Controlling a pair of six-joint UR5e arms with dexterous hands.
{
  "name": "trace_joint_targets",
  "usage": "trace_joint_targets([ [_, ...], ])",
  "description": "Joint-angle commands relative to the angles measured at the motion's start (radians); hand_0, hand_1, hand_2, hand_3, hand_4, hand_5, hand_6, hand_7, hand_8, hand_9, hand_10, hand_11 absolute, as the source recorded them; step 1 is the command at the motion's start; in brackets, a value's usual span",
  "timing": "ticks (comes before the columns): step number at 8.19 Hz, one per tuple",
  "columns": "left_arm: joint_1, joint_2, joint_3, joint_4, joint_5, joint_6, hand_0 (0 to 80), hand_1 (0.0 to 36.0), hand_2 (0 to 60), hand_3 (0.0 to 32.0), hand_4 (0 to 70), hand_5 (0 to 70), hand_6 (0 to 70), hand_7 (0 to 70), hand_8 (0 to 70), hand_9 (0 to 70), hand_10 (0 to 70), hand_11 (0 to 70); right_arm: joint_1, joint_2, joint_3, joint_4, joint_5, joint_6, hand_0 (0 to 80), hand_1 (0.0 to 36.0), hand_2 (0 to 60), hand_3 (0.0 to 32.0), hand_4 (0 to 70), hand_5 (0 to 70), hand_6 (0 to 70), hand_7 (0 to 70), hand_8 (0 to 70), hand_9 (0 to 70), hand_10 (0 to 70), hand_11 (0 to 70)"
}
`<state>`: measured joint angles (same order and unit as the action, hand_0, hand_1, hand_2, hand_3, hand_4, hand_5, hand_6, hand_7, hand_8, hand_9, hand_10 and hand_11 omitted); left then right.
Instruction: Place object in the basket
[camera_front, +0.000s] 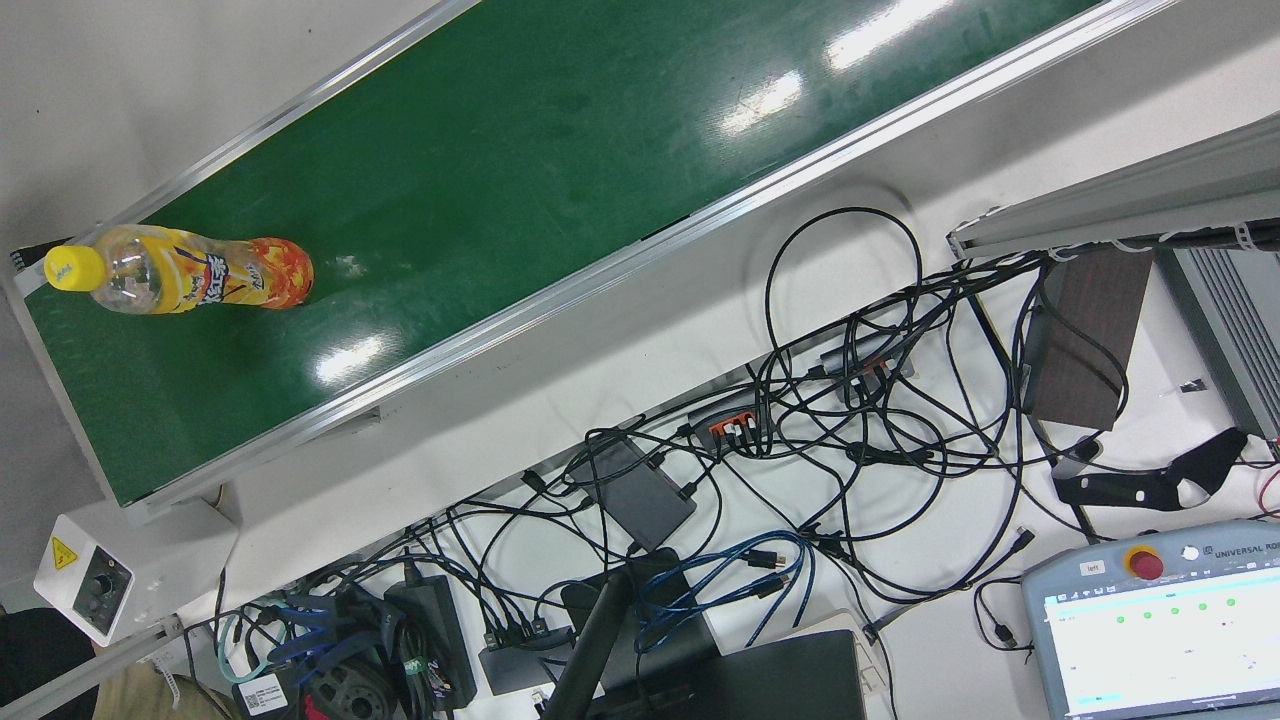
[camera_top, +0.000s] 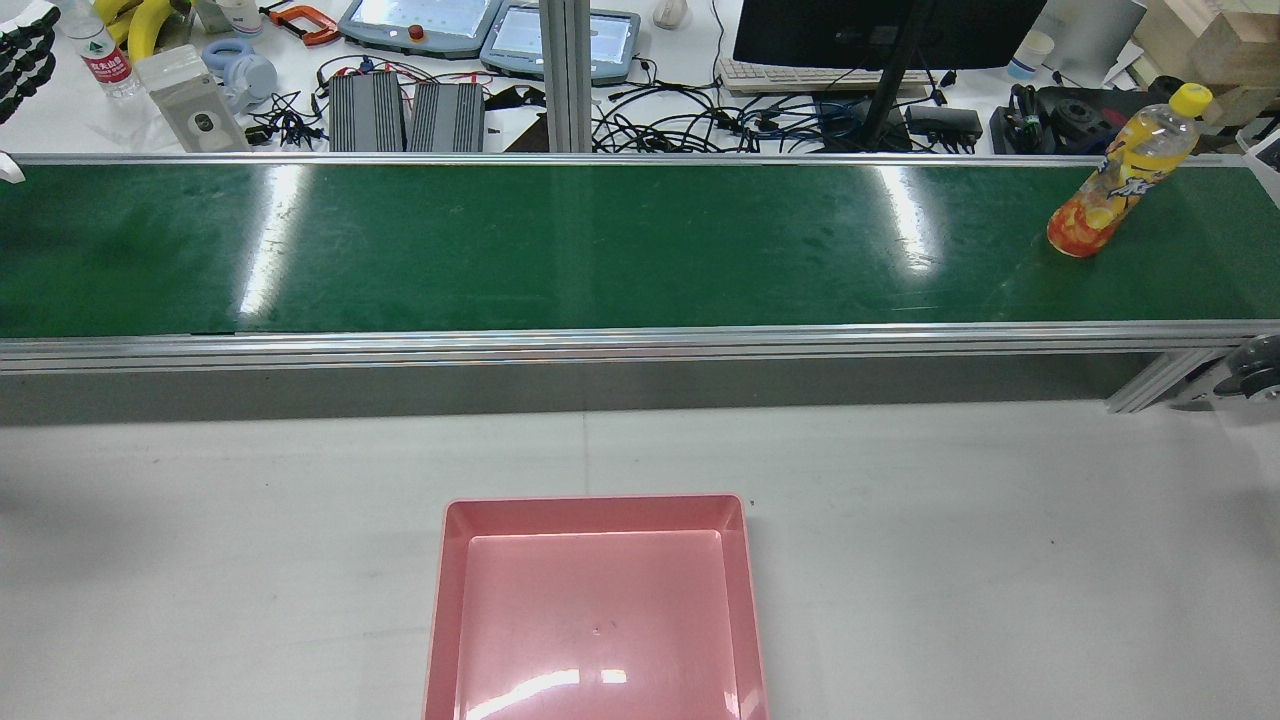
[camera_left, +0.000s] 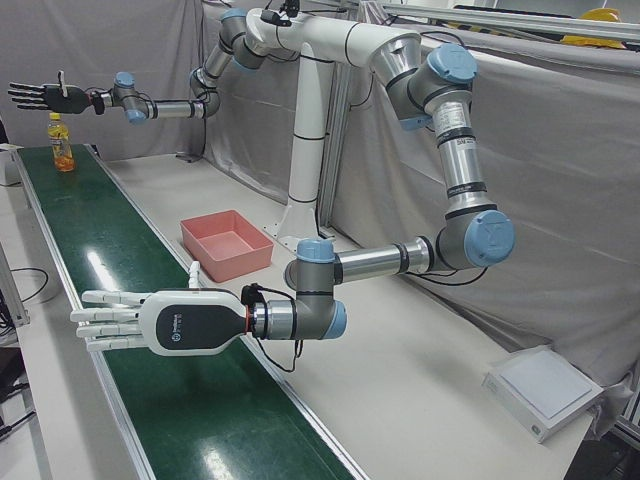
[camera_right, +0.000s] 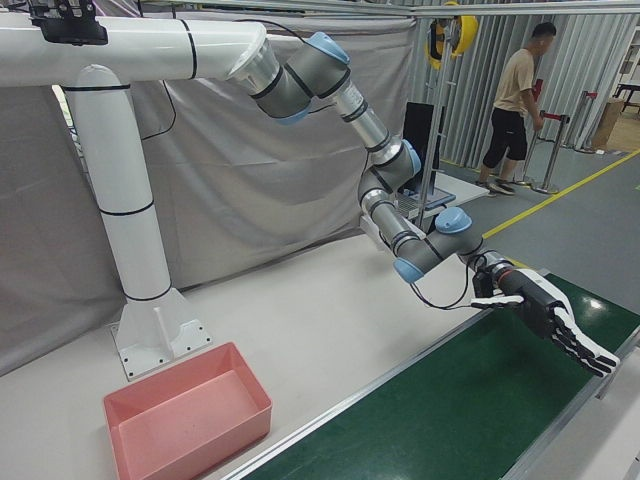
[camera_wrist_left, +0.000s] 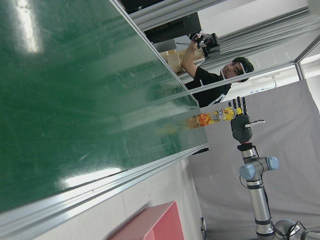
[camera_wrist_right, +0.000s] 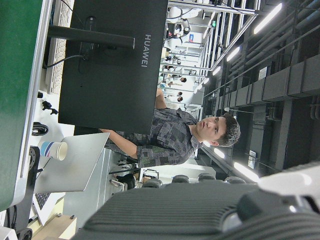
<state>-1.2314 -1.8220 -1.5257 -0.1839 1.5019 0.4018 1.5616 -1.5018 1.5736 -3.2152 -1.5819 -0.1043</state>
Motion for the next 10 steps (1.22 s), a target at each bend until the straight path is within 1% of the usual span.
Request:
trace_joint_targets([
  [1,0.0,0.0,-0.002,0.03,0.003,0.0,56.8,9.5,0.0,0.0,17.0,5.0,0.0,0.0,0.1,2.2,0.2,1.8,0.0,0.0,0.0,0.0,0.0,0.0,0.0,0.0,0.0,0.0,0.0,0.0,0.0,0.0,0.0,0.0,0.0,0.0],
  [4,0.0,0.0,-0.001,0.044,0.003,0.0,55.9,8.9,0.0,0.0,16.5,3.0,0.0,0.0,0.0,1.7,0.5,2.3,0.0,-0.001,0.0,0.001,0.0,0.0,0.0,0.0,0.0,0.0,0.0,0.0,0.0,0.0,0.0,0.0,0.0,0.0],
  [5,-0.002,0.0,-0.002,0.043,0.001,0.0,55.3,7.8,0.0,0.0,15.4,0.8,0.0,0.0,0.0,0.4,0.5,2.3,0.0,0.0,-0.001,0.0,0.0,0.0,0.0,0.0,0.0,0.0,0.0,0.0,0.0,0.0,0.0,0.0,0.0,0.0],
  [6,-0.002,0.0,-0.002,0.041,0.0,0.0,54.5,6.5,0.0,0.0,14.1,0.0,0.0,0.0,0.0,0.0,1.7,3.9,0.0,-0.001,-0.001,0.001,0.0,0.0,0.0,0.0,0.0,0.0,0.0,0.0,0.0,0.0,0.0,0.0,0.0,0.0],
  [10,0.003,0.0,-0.043,0.043,0.0,-0.004,52.8,5.9,0.0,0.0,14.0,0.0,0.0,0.0,0.0,0.6,2.2,4.5,0.0,0.0,0.0,0.0,0.0,0.0,0.0,0.0,0.0,0.0,0.0,0.0,0.0,0.0,0.0,0.0,0.0,0.0],
])
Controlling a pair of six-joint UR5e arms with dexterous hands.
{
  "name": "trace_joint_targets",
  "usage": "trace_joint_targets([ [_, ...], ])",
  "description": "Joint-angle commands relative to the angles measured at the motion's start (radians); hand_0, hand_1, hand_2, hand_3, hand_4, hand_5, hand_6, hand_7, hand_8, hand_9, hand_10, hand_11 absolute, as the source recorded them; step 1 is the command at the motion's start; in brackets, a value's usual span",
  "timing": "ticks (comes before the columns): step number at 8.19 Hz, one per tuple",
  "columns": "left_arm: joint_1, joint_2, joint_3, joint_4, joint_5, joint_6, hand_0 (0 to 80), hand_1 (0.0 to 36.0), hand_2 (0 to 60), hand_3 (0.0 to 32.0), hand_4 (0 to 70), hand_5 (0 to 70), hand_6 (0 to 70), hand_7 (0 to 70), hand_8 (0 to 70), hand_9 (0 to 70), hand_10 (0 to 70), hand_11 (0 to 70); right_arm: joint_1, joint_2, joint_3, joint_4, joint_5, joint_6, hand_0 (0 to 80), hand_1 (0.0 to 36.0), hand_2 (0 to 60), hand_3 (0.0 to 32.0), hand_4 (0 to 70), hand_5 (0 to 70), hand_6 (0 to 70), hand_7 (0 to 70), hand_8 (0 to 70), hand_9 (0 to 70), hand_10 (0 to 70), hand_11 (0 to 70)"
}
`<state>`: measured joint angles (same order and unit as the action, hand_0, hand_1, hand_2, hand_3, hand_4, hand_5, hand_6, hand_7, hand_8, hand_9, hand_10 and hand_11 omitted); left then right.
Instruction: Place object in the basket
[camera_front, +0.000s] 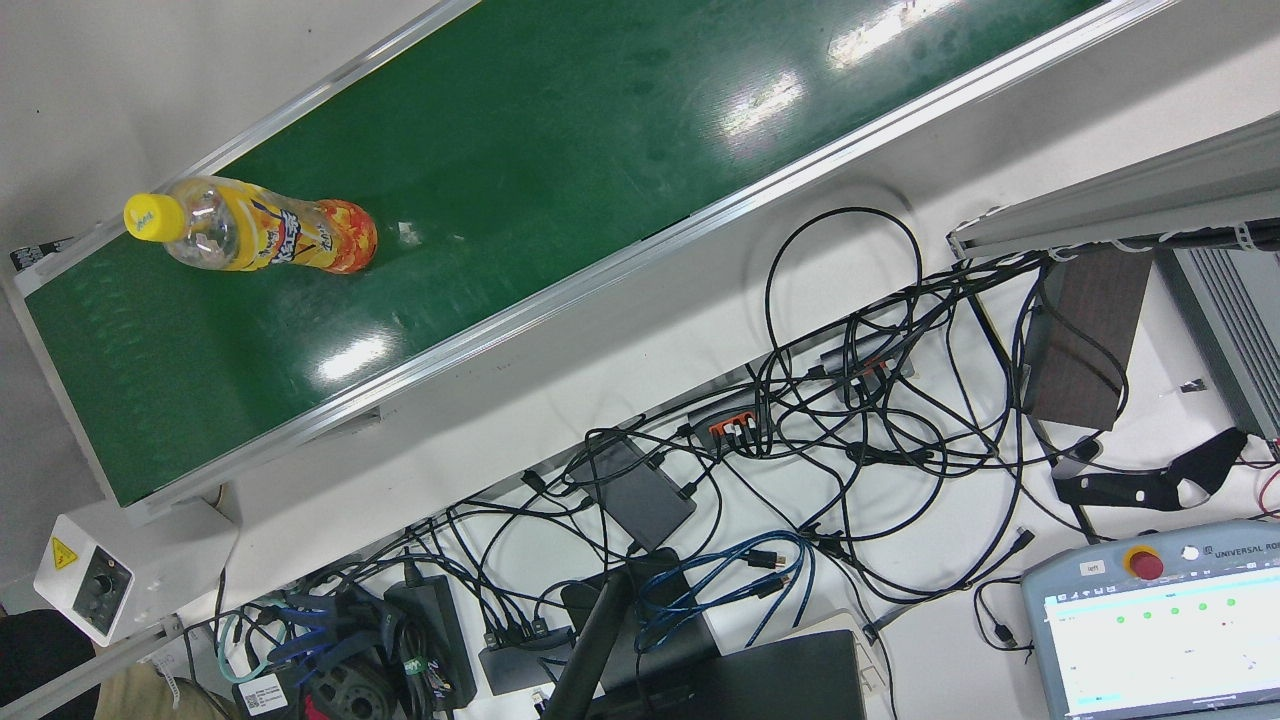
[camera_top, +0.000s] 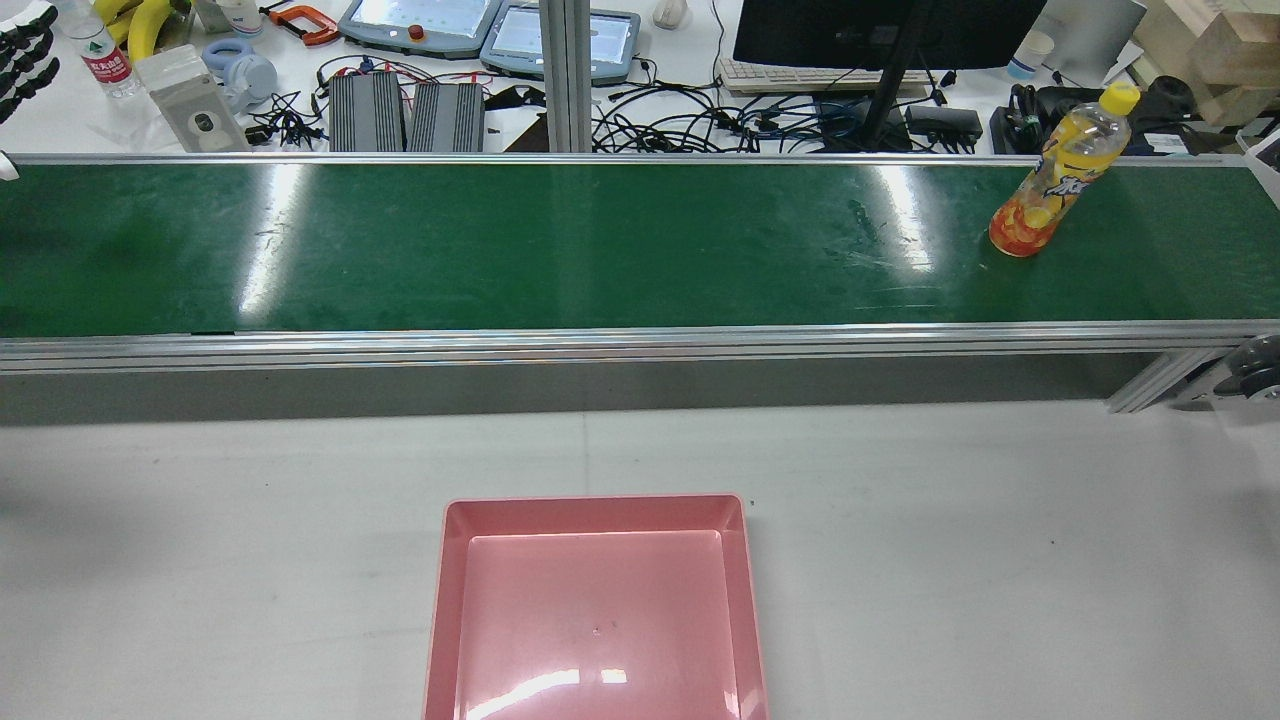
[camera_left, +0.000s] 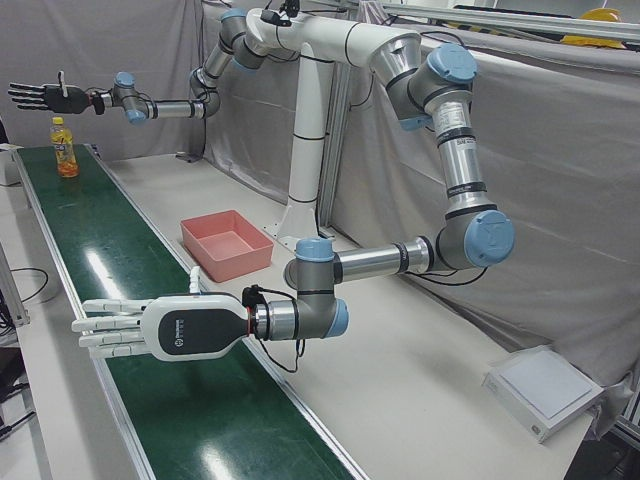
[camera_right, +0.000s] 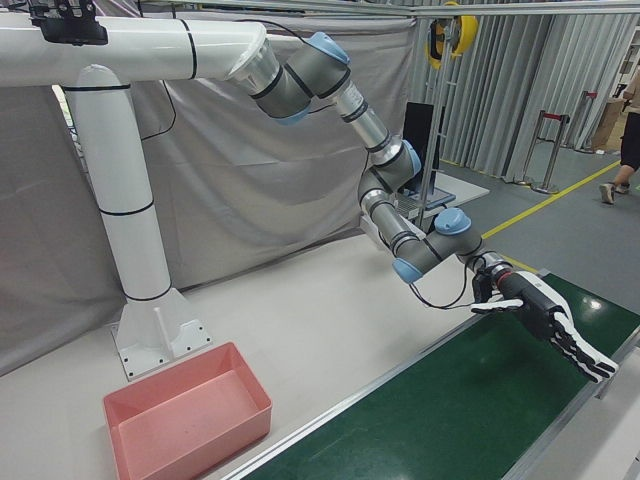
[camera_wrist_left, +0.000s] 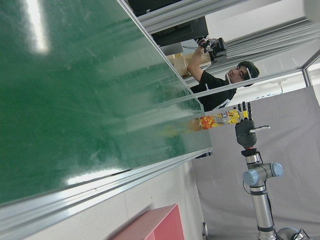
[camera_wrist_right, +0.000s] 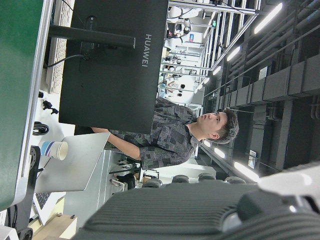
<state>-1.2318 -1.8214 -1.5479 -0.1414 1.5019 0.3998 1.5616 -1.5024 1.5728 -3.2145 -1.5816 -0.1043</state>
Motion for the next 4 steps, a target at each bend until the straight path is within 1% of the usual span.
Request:
trace_joint_targets([
  [1,0.002,-0.001,-0.021,0.008,0.0,-0.002,53.0,6.2,0.0,0.0,14.1,0.6,0.0,0.0,0.0,0.5,2.6,5.1,0.0,0.001,0.0,-0.001,0.0,0.0,0.0,0.0,0.0,0.0,0.0,0.0,0.0,0.0,0.0,0.0,0.0,0.0],
  [4,0.002,-0.001,-0.023,0.032,0.001,-0.007,53.3,6.0,0.0,0.0,14.0,0.2,0.0,0.0,0.0,0.0,2.5,5.0,0.0,0.001,0.001,0.001,0.0,0.0,0.0,0.0,0.0,0.0,0.0,0.0,0.0,0.0,0.0,0.0,0.0,0.0],
])
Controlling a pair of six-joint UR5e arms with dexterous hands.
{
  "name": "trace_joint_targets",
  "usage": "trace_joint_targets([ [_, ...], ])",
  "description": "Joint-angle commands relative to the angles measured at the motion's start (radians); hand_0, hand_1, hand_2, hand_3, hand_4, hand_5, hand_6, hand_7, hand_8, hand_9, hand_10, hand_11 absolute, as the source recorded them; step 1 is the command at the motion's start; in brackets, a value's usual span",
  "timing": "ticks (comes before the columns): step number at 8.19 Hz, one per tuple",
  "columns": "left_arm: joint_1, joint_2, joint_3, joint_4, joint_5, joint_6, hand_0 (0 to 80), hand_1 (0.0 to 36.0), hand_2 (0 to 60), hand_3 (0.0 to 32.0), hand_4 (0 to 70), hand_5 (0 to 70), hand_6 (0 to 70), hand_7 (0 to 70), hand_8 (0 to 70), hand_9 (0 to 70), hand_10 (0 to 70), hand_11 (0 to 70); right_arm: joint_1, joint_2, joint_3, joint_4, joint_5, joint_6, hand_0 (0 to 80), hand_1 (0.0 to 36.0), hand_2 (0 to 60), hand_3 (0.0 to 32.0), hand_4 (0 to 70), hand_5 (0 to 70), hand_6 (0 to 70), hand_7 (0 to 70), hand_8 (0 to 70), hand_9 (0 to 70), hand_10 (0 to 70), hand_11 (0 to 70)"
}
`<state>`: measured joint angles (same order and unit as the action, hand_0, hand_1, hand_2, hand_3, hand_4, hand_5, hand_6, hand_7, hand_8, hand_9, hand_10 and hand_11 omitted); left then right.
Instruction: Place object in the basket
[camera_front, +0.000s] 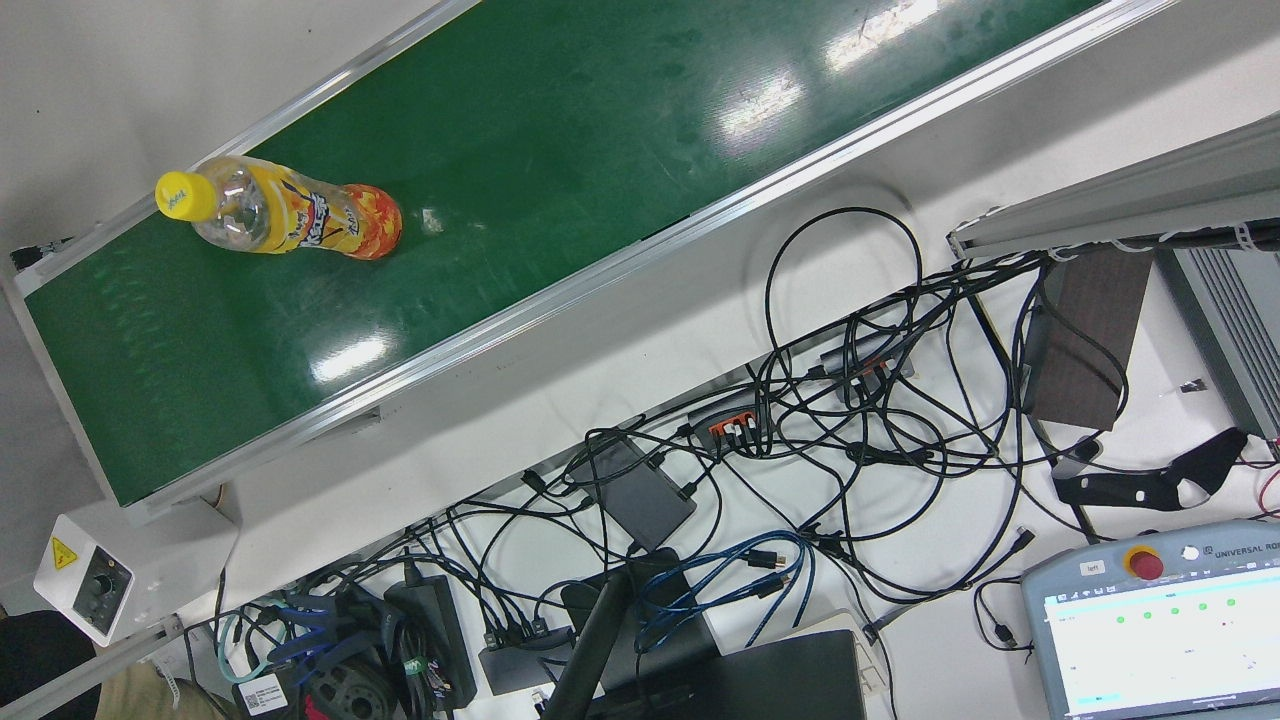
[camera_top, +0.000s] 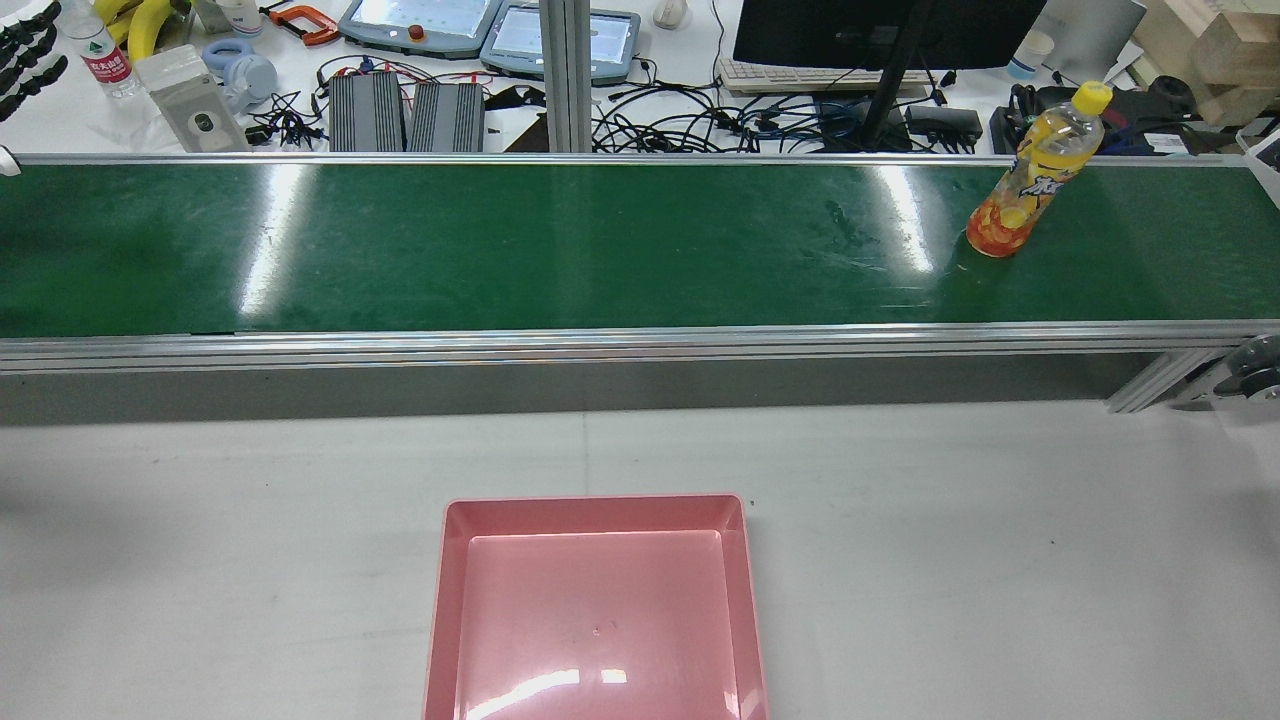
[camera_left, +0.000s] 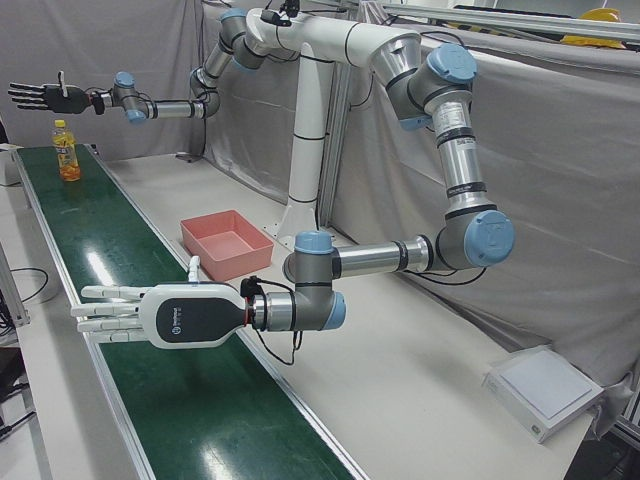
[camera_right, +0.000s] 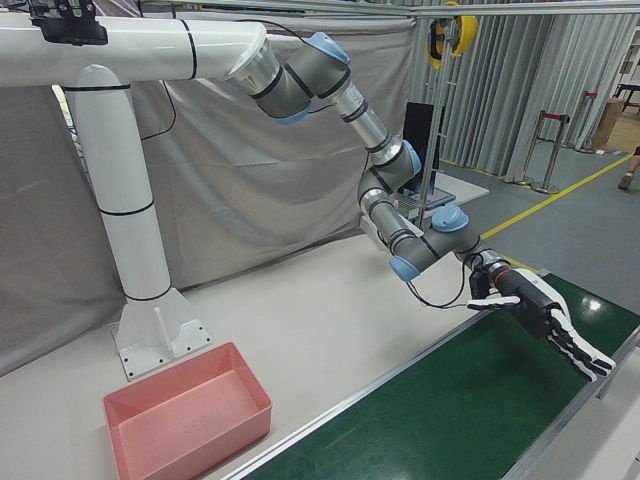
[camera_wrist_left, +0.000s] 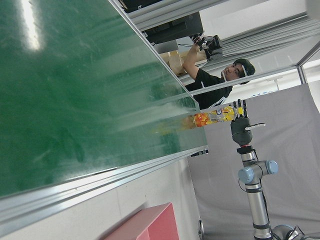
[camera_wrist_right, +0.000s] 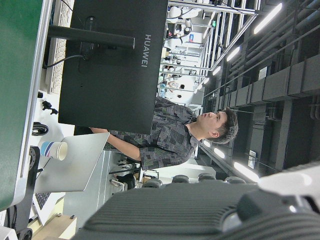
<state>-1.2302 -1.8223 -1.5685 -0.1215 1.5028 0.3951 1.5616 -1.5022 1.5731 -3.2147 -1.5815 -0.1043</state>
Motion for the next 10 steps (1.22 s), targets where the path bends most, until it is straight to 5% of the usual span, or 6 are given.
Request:
trace_joint_targets([
  [1,-0.002,0.0,-0.002,0.013,0.0,-0.002,52.4,3.4,0.0,0.0,14.1,0.0,0.0,0.0,0.0,0.1,2.4,4.5,0.0,0.0,0.001,-0.001,0.0,0.0,0.0,0.0,0.0,0.0,0.0,0.0,0.0,0.0,0.0,0.0,0.0,0.0],
  [10,-0.008,0.0,-0.016,0.011,0.0,-0.004,51.7,3.1,0.0,0.0,14.2,0.2,0.0,0.0,0.0,2.2,3.1,5.5,0.0,0.0,-0.001,-0.001,0.0,0.0,0.0,0.0,0.0,0.0,0.0,0.0,0.0,0.0,0.0,0.0,0.0,0.0],
])
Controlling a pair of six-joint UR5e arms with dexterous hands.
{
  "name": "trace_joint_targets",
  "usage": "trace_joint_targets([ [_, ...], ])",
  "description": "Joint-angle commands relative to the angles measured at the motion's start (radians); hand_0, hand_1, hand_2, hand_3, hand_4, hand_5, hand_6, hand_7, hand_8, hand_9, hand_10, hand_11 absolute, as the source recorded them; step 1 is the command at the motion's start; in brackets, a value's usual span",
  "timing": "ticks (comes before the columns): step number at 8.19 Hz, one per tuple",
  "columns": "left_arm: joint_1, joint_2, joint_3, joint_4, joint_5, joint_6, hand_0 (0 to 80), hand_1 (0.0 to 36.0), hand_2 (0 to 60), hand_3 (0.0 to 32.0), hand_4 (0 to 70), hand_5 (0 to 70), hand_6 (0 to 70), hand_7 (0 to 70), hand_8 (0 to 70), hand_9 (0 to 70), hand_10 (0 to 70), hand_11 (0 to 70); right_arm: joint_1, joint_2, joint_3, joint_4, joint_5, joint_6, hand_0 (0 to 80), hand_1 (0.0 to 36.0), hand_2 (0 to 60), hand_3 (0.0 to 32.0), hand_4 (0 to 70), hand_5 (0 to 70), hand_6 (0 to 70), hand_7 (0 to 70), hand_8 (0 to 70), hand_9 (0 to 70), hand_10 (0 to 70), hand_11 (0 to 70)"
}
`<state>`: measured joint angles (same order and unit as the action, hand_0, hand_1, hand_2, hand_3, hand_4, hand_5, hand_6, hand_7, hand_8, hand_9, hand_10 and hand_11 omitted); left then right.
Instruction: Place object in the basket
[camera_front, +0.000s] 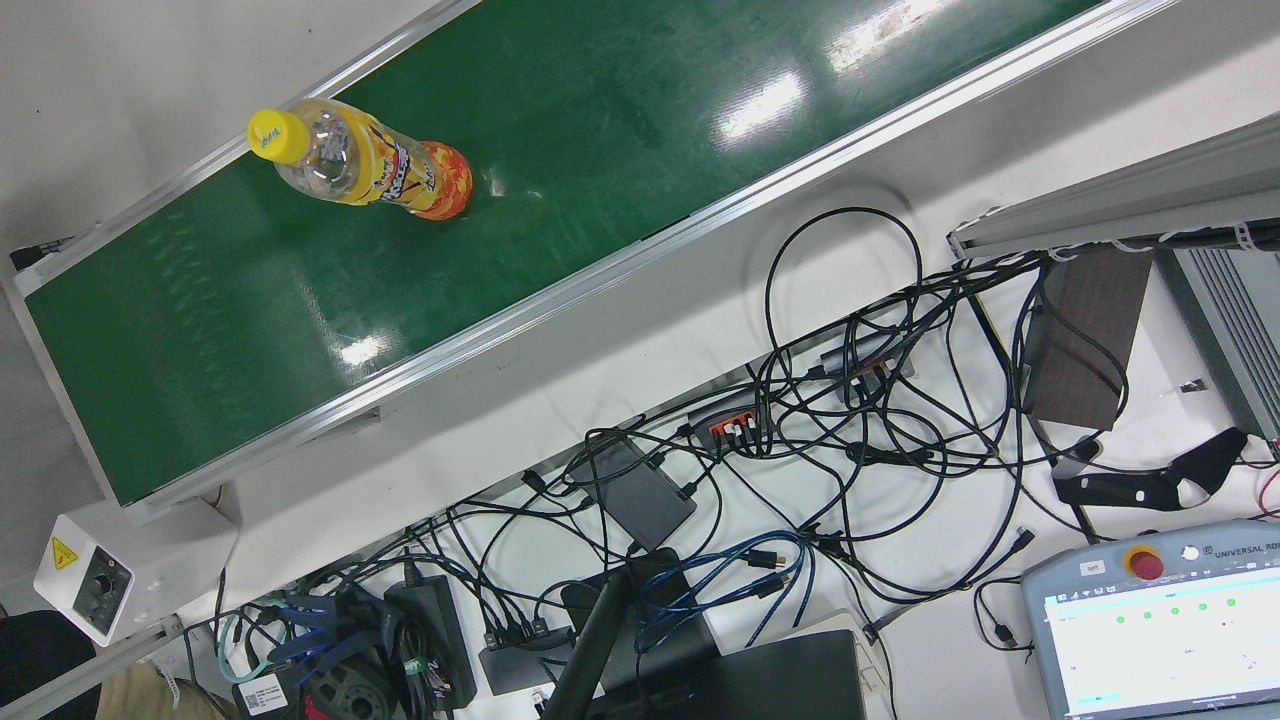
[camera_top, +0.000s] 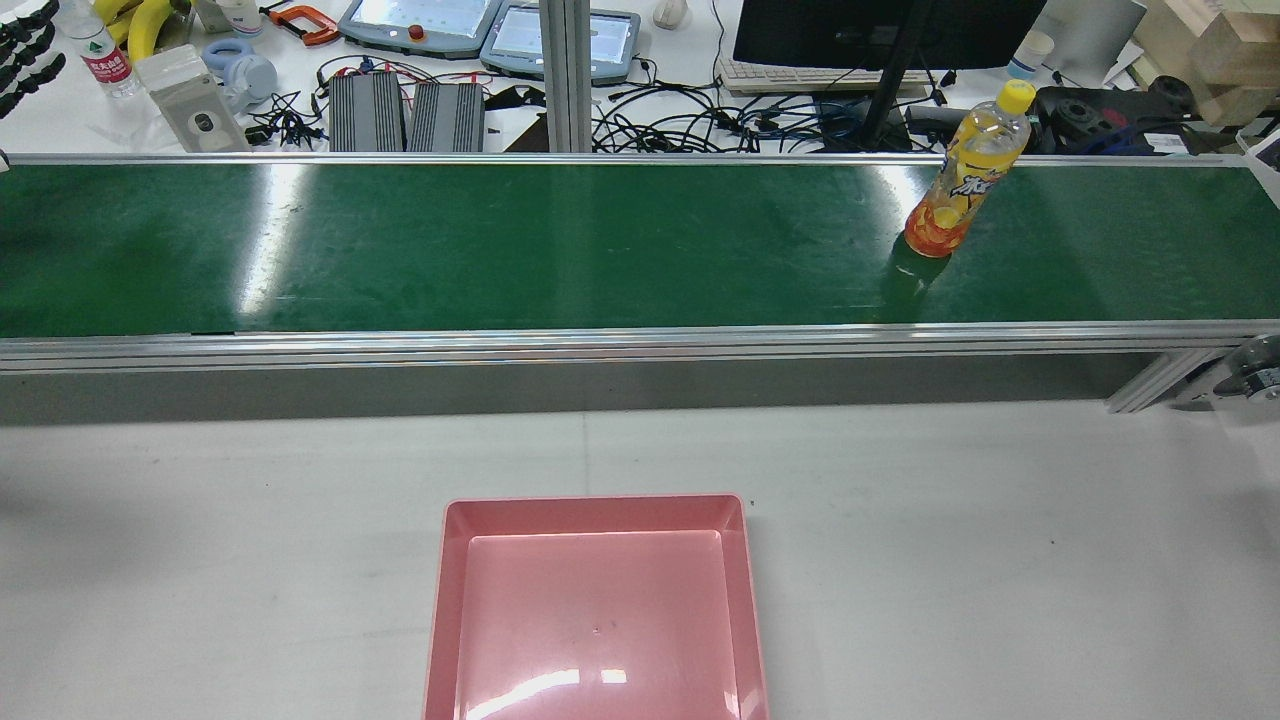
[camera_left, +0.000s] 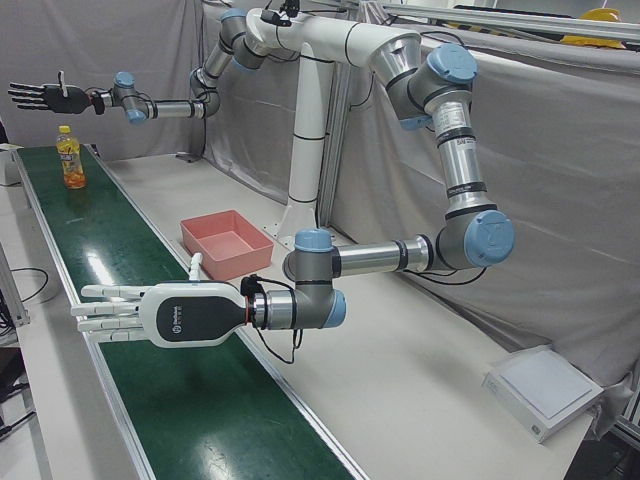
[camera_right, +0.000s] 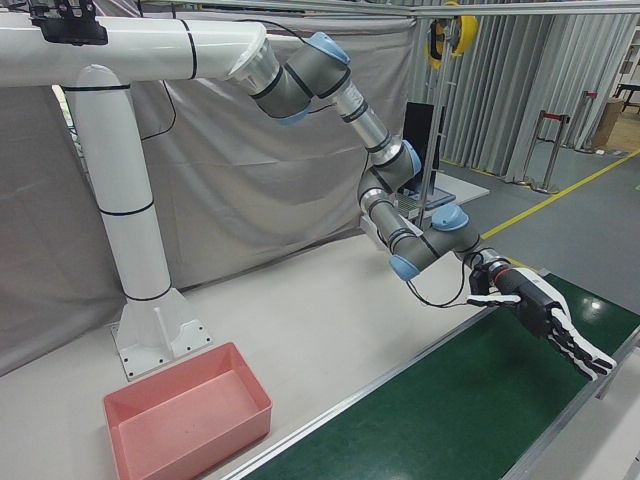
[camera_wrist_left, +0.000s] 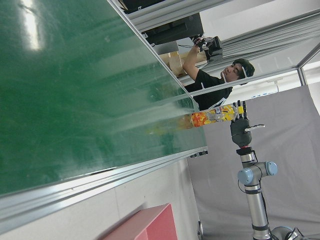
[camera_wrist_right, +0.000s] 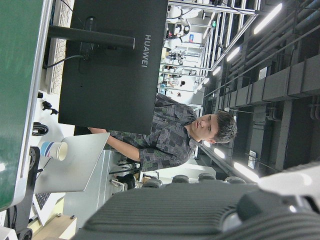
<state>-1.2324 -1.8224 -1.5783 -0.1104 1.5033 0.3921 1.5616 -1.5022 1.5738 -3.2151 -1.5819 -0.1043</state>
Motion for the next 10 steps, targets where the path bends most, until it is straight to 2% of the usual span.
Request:
trace_joint_targets([
  [1,-0.007,0.0,-0.006,0.0,0.0,0.001,51.9,3.2,0.0,0.0,14.3,0.5,0.0,0.0,0.0,2.0,3.2,5.8,0.0,-0.001,0.0,0.0,0.0,0.0,0.0,0.0,0.0,0.0,0.0,0.0,0.0,0.0,0.0,0.0,0.0,0.0],
  [10,-0.012,0.0,-0.013,0.002,0.0,-0.001,51.7,3.1,0.0,0.0,14.9,1.9,0.0,0.0,0.2,2.7,3.1,5.6,0.0,0.0,-0.001,0.0,0.0,0.0,0.0,0.0,0.0,0.0,0.0,0.0,0.0,0.0,0.0,0.0,0.0,0.0],
])
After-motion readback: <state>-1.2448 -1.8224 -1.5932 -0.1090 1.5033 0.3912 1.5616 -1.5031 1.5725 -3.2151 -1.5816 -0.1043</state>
